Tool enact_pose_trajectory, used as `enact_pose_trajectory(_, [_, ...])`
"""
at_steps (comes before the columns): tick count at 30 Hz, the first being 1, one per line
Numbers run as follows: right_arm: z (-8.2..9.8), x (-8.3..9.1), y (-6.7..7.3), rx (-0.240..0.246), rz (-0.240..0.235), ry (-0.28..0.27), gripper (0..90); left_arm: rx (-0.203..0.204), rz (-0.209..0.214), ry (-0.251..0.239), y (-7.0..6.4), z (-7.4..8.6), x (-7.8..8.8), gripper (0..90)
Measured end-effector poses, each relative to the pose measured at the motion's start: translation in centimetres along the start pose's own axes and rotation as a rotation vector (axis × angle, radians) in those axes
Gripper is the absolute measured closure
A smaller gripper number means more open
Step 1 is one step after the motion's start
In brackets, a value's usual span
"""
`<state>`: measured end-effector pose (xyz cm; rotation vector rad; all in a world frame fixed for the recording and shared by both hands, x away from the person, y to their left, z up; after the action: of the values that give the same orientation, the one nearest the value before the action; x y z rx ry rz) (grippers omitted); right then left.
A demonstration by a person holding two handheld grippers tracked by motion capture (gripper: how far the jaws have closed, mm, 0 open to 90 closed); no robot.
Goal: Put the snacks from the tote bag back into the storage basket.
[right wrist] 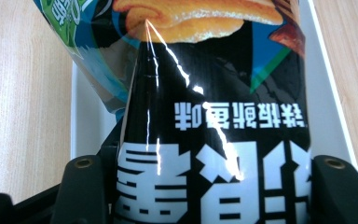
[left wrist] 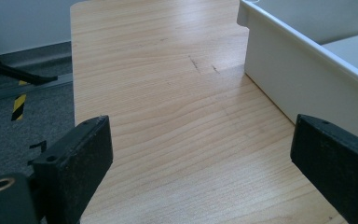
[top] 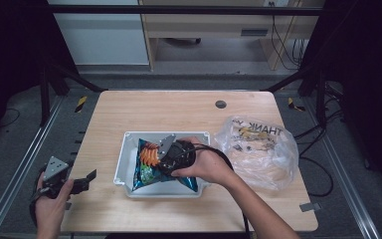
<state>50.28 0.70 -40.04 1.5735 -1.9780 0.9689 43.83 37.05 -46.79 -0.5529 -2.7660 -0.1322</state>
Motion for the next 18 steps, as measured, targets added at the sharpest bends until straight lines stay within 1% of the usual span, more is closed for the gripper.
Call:
enact_pose_trajectory(5, [0.1,-0.3,-0.2,-0.005,0.000,0.005,39.4,-0.001,0.001,0.002,0.0,0.0,0.0,5.3])
enact_pose_trajectory(11, [0.3,-1.2,-0.5,-0.004,-0.002,0.020,39.4,-0.002,0.002,0.003,0.0,0.0,-0.1,5.3])
enact_pose_trajectory(18, [0.4,-1.7,-0.5,-0.005,-0.004,0.033,39.4,-0.001,0.000,0.002,0.0,0.0,0.0,5.3])
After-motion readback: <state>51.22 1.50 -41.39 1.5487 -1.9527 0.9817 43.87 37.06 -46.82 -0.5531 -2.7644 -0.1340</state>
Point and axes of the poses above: each handheld gripper's, and its own axes: x roughly backward along the jaws, z roughly out of its underside, y roughly to its left, the point moved 1 cm from there along -x, roughly forward along the jaws, and after that the axes turned 11 degrees about -y, right-handed, at the moved point
